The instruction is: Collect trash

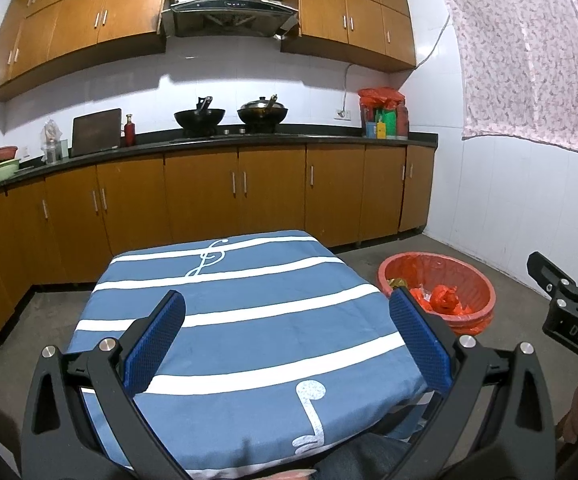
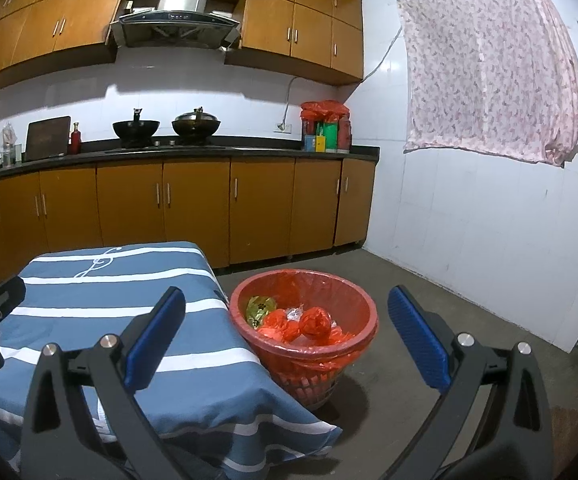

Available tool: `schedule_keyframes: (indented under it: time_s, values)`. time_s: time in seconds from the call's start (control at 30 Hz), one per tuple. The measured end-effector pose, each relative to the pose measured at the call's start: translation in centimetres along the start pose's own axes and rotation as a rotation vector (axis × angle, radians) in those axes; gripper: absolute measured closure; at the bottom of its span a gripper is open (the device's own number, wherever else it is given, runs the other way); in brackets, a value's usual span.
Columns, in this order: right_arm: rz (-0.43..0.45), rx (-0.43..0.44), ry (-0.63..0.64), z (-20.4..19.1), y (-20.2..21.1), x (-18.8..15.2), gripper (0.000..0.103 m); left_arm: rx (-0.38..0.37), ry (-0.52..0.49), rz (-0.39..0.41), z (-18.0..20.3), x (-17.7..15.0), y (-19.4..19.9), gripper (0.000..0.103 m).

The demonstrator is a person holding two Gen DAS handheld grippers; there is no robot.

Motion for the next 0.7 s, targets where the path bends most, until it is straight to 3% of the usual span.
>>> schedule_keyframes:
  time_s: [0.7]
  values:
    - [-0.018, 0.007, -0.024, 0.35, -0.09, -0.44, 0.004, 0.026, -0.003, 0.004, -0.12, 0.11, 0.55, 0.002]
Point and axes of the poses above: each gripper's, at about its wrist camera, not at the fingertips, and y roughly against the way its jaws point, z to its right, x to its top, the point moved 4 cm from there along -y, roughly the way its jaws point, and after that the axes turned 5 degrees about -y, right-handed, at the moved point
